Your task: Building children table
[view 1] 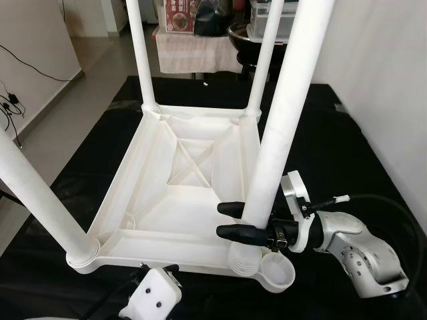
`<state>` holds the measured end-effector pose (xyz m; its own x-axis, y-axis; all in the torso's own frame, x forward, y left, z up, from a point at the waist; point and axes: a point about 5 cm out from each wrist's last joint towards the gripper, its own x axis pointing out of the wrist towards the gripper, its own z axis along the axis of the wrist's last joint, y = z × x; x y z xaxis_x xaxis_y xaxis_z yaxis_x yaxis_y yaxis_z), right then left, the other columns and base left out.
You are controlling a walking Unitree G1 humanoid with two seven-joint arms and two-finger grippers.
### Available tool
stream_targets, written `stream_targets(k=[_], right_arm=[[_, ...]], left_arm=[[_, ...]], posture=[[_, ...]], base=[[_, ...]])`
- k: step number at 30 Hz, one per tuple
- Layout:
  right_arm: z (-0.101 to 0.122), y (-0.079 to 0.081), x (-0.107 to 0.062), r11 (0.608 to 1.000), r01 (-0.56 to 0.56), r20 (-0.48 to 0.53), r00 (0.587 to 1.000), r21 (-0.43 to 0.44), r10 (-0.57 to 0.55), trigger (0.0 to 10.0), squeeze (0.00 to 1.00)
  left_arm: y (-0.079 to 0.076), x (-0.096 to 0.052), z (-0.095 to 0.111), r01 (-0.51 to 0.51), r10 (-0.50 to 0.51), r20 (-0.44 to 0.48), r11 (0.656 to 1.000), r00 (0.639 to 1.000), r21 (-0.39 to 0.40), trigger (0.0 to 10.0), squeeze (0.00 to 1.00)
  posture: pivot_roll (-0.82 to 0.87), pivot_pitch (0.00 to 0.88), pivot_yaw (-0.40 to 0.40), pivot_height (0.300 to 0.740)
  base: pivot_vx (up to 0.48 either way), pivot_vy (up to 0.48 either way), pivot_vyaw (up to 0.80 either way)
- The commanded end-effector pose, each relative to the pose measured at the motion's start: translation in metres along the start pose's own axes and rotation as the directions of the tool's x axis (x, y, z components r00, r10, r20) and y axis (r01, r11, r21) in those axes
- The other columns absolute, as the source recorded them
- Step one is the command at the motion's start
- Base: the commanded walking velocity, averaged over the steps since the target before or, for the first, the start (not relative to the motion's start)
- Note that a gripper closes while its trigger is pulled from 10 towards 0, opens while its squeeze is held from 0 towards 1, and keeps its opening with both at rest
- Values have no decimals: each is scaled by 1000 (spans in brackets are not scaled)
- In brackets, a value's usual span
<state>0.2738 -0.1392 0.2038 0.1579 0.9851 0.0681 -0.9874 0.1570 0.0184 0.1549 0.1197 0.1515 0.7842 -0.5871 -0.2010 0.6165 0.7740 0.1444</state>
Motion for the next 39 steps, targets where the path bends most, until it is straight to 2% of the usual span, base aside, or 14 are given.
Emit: stream_targets(k=[1, 2, 4, 5, 12, 24, 39], right_arm=[[8, 2, 1, 1000, 11, 42, 999, -27, -10, 10000, 0], [9, 3, 3, 999, 24, 62, 998, -29, -22, 10000, 0], [9, 3, 3, 999, 24, 62, 998, -29, -22, 10000, 0], [11, 2, 7, 998, 61, 100, 993, -32, -58, 10000, 0], [17, -3, 13, 988, 152, 177, 974, -31, -144, 10000, 0], [28, -6, 15, 978, 206, 222, 956, -42, -191, 10000, 0], [28, -6, 19, 973, 228, 234, 949, -39, -213, 10000, 0]], left_arm=[[4, 0, 2, -45, 45, 6, 998, 999, -31, 10000, 0], [9, 2, 4, -82, 83, 15, 996, 996, -39, 10000, 0], [9, 2, 4, -82, 83, 15, 996, 996, -39, 10000, 0], [14, 5, 7, -122, 124, 29, 991, 992, -59, 10000, 0], [21, 10, 8, -168, 172, 49, 984, 984, -65, 10000, 0], [26, 14, 10, -182, 186, 55, 981, 981, -63, 10000, 0], [29, 17, 10, -194, 198, 59, 979, 978, -58, 10000, 0]], posture=[[41, 224, -45, 740], [39, 222, -44, 740], [39, 222, -44, 740], [34, 217, -43, 740], [28, 201, -42, 740], [22, 185, -42, 740], [22, 174, -44, 740]], base=[[0, 0, 0], [0, 0, 0], [0, 0, 0], [0, 0, 0], [0, 0, 0], [0, 0, 0], [-48, 0, 0]])
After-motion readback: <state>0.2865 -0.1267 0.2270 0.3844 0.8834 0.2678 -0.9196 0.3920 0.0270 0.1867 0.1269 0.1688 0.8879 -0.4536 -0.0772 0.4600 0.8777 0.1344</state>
